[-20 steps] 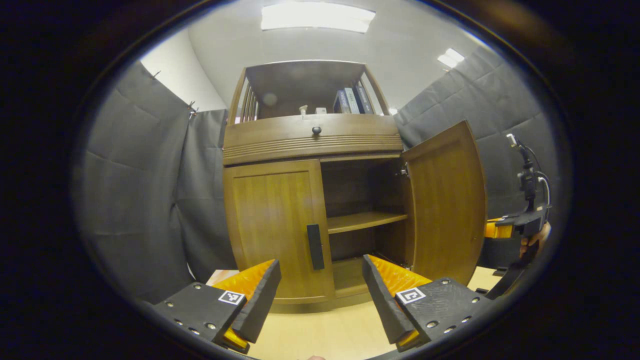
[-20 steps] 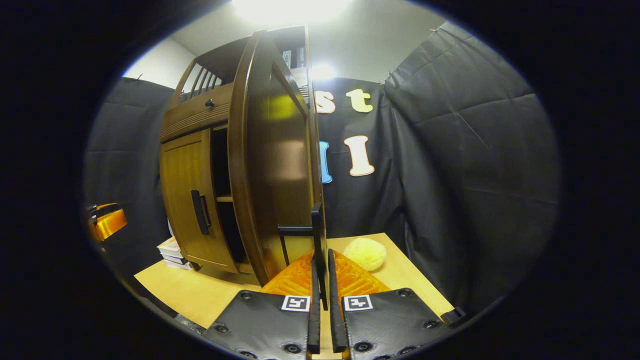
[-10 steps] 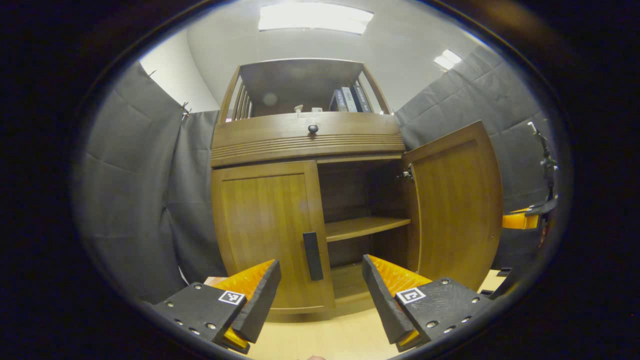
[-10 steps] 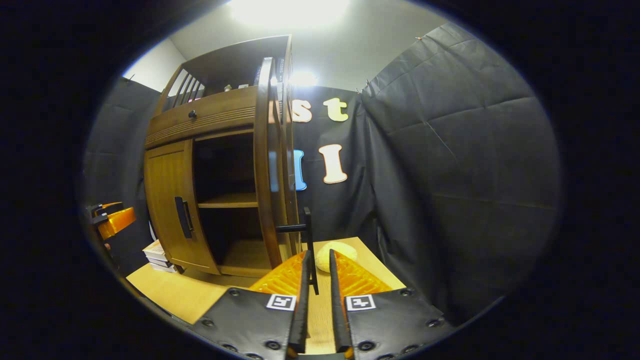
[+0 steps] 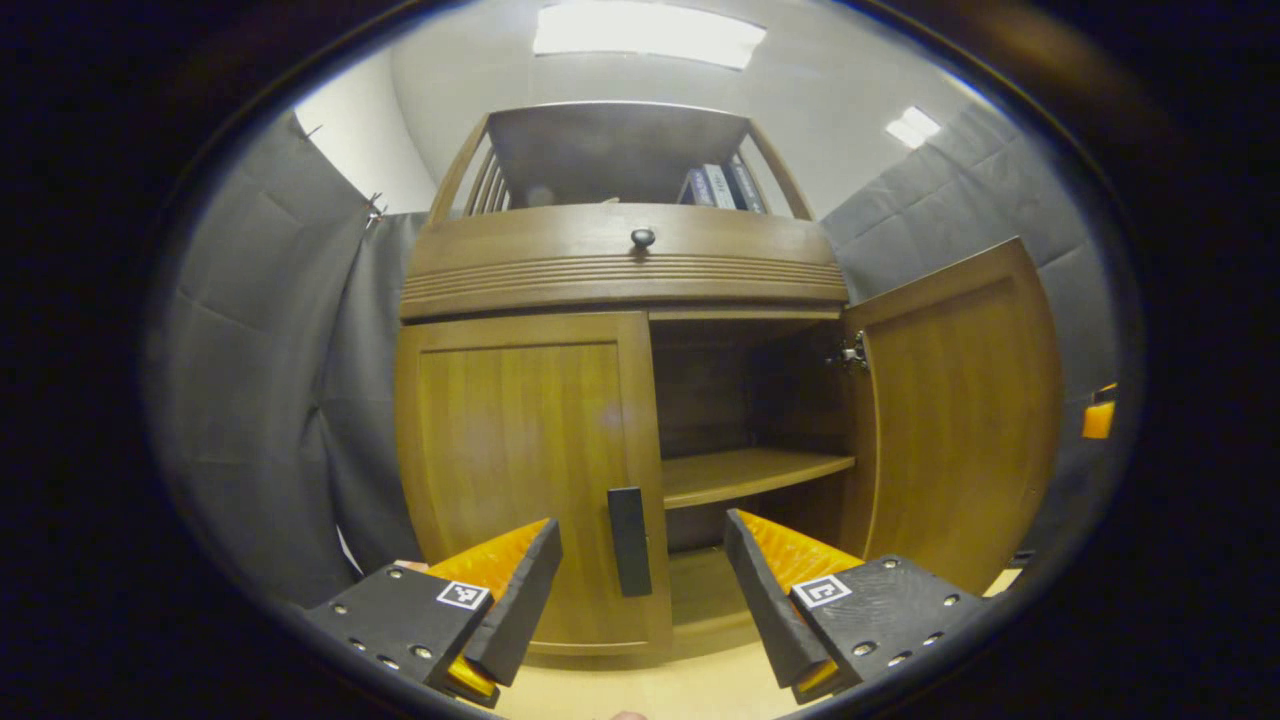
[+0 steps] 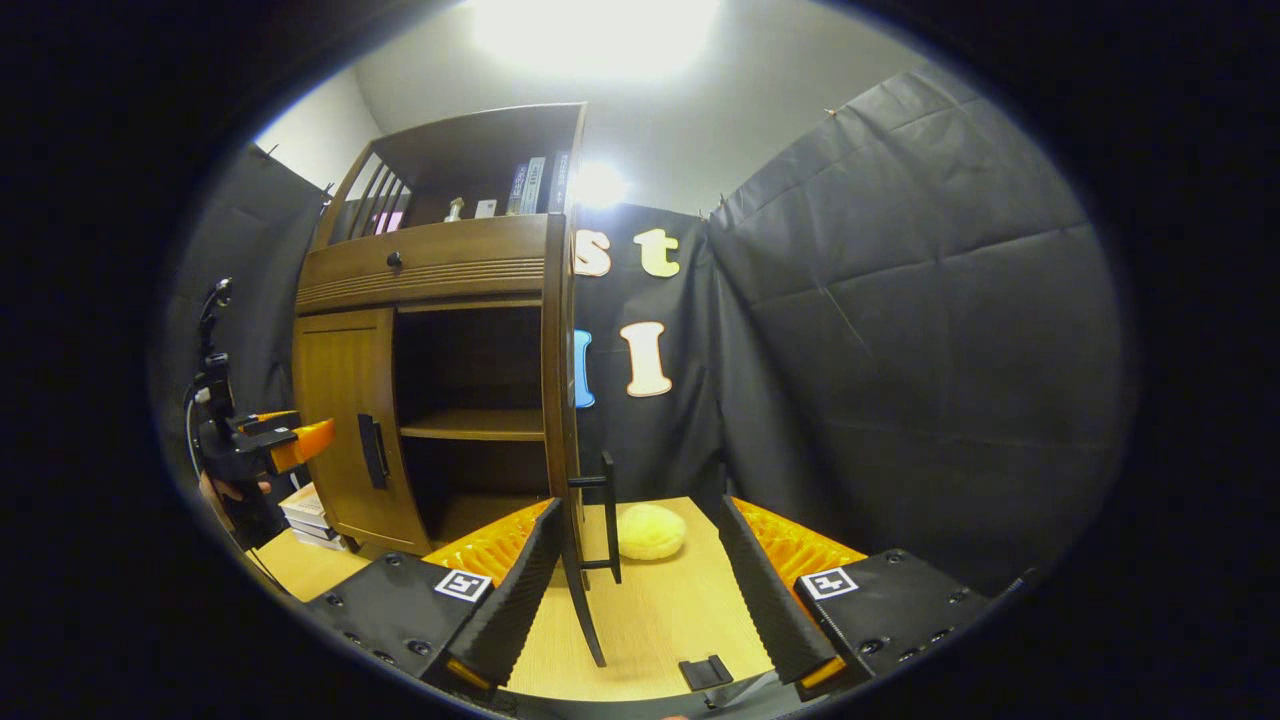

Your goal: Open the right door of the double-door shoe cabinet with the right hand, and open the left door with the left hand.

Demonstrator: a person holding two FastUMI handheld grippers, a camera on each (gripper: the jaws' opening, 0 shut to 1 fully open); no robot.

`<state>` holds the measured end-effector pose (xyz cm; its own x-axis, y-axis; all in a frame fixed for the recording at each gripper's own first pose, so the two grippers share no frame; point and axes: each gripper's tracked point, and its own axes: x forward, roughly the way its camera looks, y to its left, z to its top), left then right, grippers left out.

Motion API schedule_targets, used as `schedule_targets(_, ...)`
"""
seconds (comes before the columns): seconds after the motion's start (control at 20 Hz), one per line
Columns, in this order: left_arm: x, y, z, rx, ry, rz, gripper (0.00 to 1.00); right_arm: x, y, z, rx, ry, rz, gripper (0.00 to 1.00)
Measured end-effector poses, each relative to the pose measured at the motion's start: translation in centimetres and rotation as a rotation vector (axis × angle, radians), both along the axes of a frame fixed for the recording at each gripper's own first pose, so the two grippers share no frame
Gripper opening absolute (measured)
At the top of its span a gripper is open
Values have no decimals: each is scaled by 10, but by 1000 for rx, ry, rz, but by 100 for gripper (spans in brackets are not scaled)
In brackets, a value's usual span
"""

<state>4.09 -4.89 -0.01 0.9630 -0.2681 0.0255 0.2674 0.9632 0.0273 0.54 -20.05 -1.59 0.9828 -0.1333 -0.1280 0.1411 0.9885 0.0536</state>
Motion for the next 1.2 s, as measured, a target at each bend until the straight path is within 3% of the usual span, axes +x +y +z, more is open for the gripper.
schedule_targets(0.1, 6, 0, -2, 2, 1, 7, 94, -5, 0, 3, -2, 4, -7, 92)
schedule_targets(0.15, 9, 0, -3, 3, 2, 6, 94, -7, 1, 3, 1, 6, -8, 96)
schedule_targets(0.35, 18, -1, -10, -27, 32, 17, 94, -16, 2, -2, -6, 30, -16, 92)
schedule_targets(0.4, 19, -2, -11, -39, 47, 23, 94, -19, 2, -3, -14, 33, -21, 96)
schedule_targets(0.55, 23, -6, -16, -57, 71, 30, 93, -23, 0, -3, -28, 43, -29, 96)
schedule_targets(0.8, 28, -3, -28, -21, 97, 29, 95, -28, -2, -9, -12, 58, -46, 100)
schedule_targets(0.85, 27, -3, -30, -19, 112, 28, 89, -30, -2, -10, -12, 62, -48, 92)
schedule_targets(1.05, 30, -1, -34, -26, 140, 51, 63, -39, -6, -15, -13, 76, -51, 100)
schedule_targets(1.2, 32, -4, -37, -43, 135, 57, 60, -43, -6, -15, -17, 79, -49, 96)
